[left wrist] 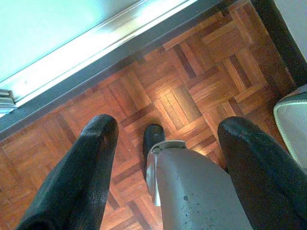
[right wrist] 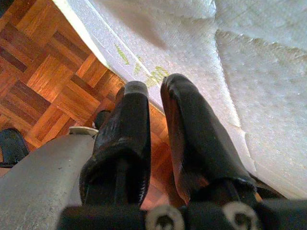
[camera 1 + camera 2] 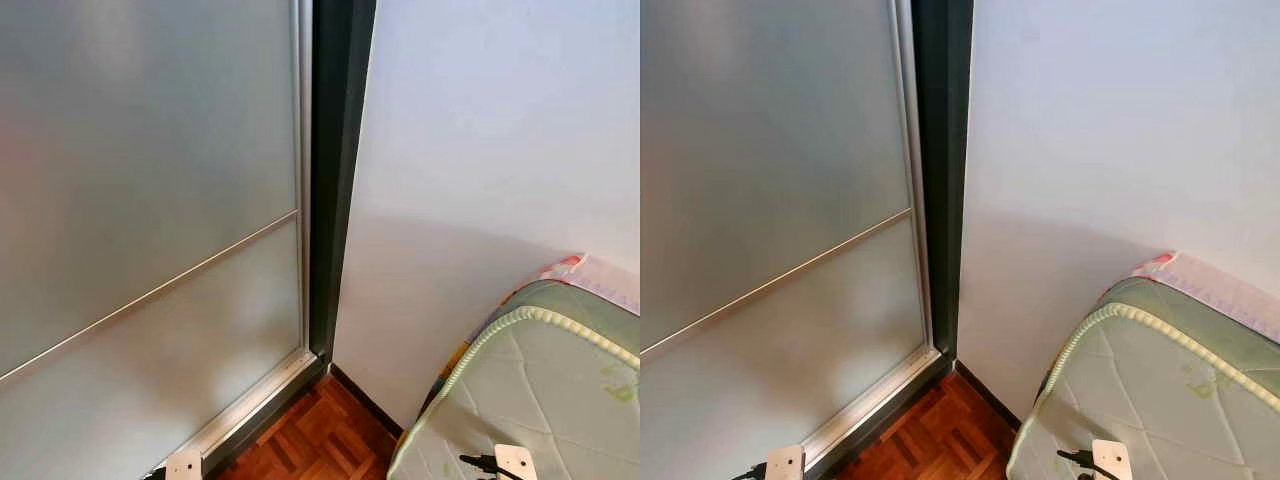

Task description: Clean up the room

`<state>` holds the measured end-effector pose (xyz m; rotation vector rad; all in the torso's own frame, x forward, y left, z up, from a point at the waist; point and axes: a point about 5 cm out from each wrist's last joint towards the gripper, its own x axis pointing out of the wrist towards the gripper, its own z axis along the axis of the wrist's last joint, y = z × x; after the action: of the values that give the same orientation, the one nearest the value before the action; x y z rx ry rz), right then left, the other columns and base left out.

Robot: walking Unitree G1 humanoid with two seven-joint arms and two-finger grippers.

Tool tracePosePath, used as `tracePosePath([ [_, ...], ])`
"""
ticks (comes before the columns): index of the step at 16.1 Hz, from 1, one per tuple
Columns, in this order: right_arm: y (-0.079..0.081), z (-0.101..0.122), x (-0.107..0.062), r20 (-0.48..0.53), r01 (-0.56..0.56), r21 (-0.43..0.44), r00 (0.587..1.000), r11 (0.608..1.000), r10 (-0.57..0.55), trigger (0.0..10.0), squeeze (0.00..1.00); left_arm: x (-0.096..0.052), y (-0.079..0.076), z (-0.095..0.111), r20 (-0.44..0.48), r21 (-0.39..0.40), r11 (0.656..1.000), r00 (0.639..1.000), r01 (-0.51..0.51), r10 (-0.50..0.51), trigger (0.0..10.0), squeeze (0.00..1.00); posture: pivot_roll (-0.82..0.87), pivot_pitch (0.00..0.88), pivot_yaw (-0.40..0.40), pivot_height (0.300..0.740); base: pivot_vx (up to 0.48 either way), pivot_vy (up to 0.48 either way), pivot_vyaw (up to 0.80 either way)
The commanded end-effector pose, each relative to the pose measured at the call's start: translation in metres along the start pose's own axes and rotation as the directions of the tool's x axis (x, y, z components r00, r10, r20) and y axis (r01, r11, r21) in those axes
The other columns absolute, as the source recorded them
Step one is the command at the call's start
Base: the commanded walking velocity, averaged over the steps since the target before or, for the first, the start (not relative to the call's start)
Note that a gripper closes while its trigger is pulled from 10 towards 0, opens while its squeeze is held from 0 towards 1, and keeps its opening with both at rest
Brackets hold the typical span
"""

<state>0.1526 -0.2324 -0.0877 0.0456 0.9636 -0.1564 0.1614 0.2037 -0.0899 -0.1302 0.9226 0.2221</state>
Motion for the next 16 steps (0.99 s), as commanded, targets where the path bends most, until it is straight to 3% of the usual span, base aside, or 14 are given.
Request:
tracePosePath([
  [1, 0.034, 0.039, 0.011, 0.085, -0.045, 0.249, 0.996, 0.968, 0.024, 10.0, 0.0, 0.013, -0.028, 0.067, 0.047, 0.145, 0.985, 0.994, 0.093, -0.101, 10.0, 0.0, -0.09, 0.0, 0.061, 0.74, 0.0, 0.0, 0.0],
  [5, 0.035, 0.043, 0.012, 0.079, -0.016, 0.298, 0.997, 0.955, -0.008, 10.0, 0.0, 0.014, -0.026, 0.078, 0.072, 0.144, 0.987, 0.994, 0.069, -0.08, 10.0, 0.0, -0.11, 0.0, 0.048, 0.74, 0.0, 0.0, 0.0],
  [6, 0.018, 0.024, 0.007, 0.067, 0.001, 0.299, 0.998, 0.954, -0.022, 10.0, 0.0, 0.014, -0.028, 0.077, 0.069, 0.132, 0.99, 0.996, 0.048, -0.057, 10.0, 0.0, -0.11, 0.0, 0.039, 0.74, 0.0, 0.0, 0.0],
  [8, 0.012, 0.023, 0.006, 0.069, 0.015, 0.301, 0.997, 0.954, -0.037, 10.0, 0.0, 0.014, -0.03, 0.078, 0.072, 0.11, 0.993, 0.996, 0.046, -0.054, 10.0, 0.0, -0.1, 0.0, 0.029, 0.74, 0.0, 0.0, 0.0],
  [16, 0.009, 0.025, 0.006, 0.08, 0.014, 0.307, 0.996, 0.952, -0.04, 10.0, 0.0, 0.014, -0.032, 0.086, 0.087, 0.105, 0.994, 0.995, 0.04, -0.05, 10.0, 0.0, -0.1, 0.0, 0.028, 0.74, 0.0, 0.0, 0.0],
])
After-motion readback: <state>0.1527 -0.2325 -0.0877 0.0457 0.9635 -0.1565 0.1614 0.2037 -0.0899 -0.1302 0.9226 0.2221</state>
